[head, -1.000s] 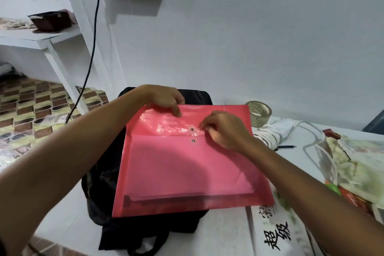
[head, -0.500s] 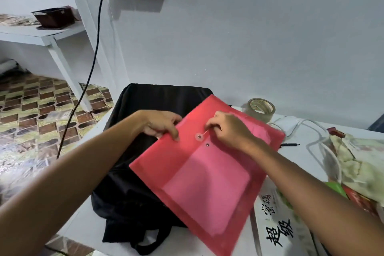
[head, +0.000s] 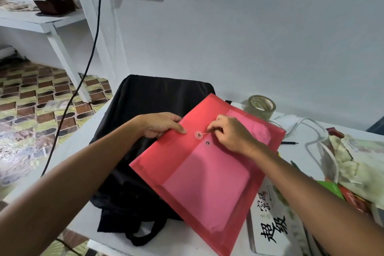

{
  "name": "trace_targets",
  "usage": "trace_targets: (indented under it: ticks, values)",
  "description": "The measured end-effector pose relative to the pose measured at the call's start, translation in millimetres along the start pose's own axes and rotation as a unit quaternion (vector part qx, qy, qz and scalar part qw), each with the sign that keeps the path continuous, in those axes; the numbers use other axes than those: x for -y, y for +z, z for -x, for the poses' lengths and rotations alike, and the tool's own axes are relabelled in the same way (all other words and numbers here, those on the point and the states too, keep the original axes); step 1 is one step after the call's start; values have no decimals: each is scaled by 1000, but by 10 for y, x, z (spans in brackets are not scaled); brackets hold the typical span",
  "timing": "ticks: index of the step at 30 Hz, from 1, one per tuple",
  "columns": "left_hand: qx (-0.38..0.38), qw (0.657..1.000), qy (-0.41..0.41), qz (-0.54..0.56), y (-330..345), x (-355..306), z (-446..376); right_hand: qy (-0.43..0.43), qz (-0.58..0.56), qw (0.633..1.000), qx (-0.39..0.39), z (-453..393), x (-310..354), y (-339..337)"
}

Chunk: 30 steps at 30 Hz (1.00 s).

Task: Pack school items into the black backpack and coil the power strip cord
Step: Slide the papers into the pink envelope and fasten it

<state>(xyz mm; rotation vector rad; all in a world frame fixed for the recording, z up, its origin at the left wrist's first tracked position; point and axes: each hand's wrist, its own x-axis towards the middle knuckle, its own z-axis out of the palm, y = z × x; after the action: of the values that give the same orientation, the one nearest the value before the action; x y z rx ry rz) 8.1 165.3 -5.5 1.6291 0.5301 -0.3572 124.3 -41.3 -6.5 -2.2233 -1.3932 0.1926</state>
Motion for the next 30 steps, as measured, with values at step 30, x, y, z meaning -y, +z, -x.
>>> trace_targets:
  ticks: [30]
  values:
    - [26, 1000, -13, -1, 8, 53, -70, -97, 66, 993, -3, 217, -148, 73]
